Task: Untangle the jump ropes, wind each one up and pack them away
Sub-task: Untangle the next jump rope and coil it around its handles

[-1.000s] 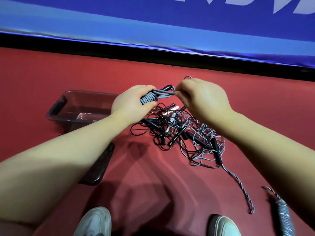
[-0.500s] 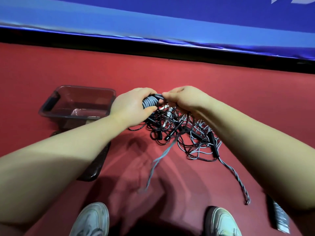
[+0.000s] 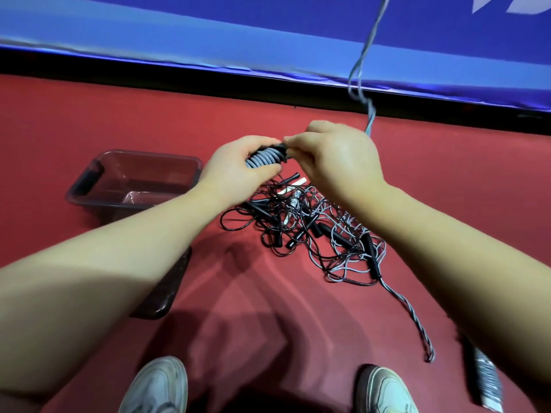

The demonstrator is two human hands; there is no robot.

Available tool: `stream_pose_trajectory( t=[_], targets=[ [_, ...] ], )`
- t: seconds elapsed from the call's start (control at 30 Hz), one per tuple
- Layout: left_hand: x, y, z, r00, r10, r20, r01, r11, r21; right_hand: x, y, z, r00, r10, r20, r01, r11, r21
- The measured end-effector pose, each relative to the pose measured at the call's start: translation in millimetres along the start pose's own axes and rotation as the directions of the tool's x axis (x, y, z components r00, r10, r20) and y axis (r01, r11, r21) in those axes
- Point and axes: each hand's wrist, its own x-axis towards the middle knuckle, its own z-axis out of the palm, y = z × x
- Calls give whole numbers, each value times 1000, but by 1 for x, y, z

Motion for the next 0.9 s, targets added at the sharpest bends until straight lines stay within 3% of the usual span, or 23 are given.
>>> stream_pose_trajectory(
  t=[0.07, 0.13, 0.2, 0.37, 0.57, 0.67, 0.8, 0.9],
  targets=[
    [-2, -3, 1, 1000, -27, 4, 27, 990, -138, -4, -6, 1, 948, 266, 177, -306, 916, 261],
    [-3, -1, 1, 998, -61, 15, 63, 955, -289, -9, -6, 7, 892, 393, 225, -453, 763, 461],
    [-3, 4, 1, 993, -112, 38, 117, 901, -418, -12, -9, 15, 893, 430, 132, -422, 695, 582],
    [-1, 14, 0, 977, -188, 99, 207, 742, -638, -6, -12, 29, 895, 431, -118, -300, 776, 555],
    [-3, 15, -3, 968, -241, 70, 225, 710, -667, -6, -37, 38, 802, 597, 8, -402, 529, 747],
    [-5, 11, -8, 972, -227, 67, 215, 733, -646, -8, -43, 39, 802, 596, 37, -393, 480, 785],
    [-6, 9, -9, 969, -229, 92, 231, 703, -673, -10, -36, 35, 800, 567, 198, -437, 325, 839],
    [-6, 11, -7, 961, -244, 133, 261, 631, -731, -16, -23, 32, 811, 504, 299, -471, 258, 844]
  ],
)
